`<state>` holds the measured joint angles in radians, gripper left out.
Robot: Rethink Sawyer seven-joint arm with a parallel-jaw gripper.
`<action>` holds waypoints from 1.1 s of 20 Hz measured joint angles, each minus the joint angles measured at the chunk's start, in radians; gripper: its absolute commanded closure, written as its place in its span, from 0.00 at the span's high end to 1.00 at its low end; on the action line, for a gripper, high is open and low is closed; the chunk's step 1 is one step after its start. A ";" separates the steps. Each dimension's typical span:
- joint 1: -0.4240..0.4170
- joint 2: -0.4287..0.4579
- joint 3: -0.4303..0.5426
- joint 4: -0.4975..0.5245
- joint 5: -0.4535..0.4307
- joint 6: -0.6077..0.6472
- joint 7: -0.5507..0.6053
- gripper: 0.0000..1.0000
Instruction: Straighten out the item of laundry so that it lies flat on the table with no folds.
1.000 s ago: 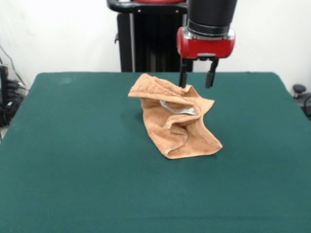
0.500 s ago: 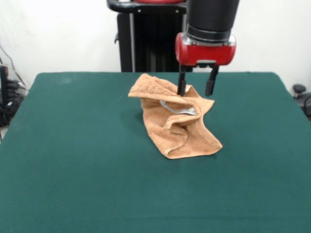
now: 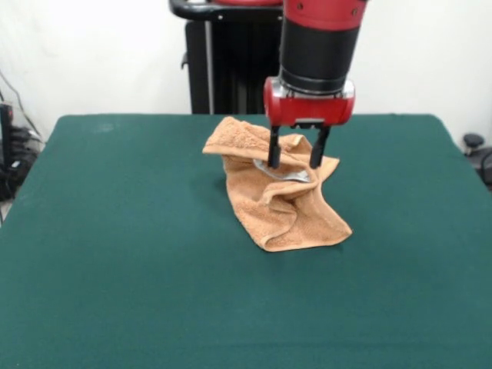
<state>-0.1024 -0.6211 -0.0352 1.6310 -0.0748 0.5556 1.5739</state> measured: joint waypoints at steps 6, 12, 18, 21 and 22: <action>0.007 0.033 0.000 0.000 -0.001 0.000 0.000 1.00; 0.020 0.038 0.000 0.003 -0.001 0.000 0.000 1.00; 0.026 0.037 0.000 0.026 -0.001 -0.014 0.000 1.00; 0.026 0.036 0.000 0.035 -0.001 -0.029 0.000 1.00; 0.026 0.036 0.000 0.043 -0.001 -0.041 0.000 1.00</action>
<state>-0.0766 -0.5851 -0.0349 1.6745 -0.0756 0.5143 1.5739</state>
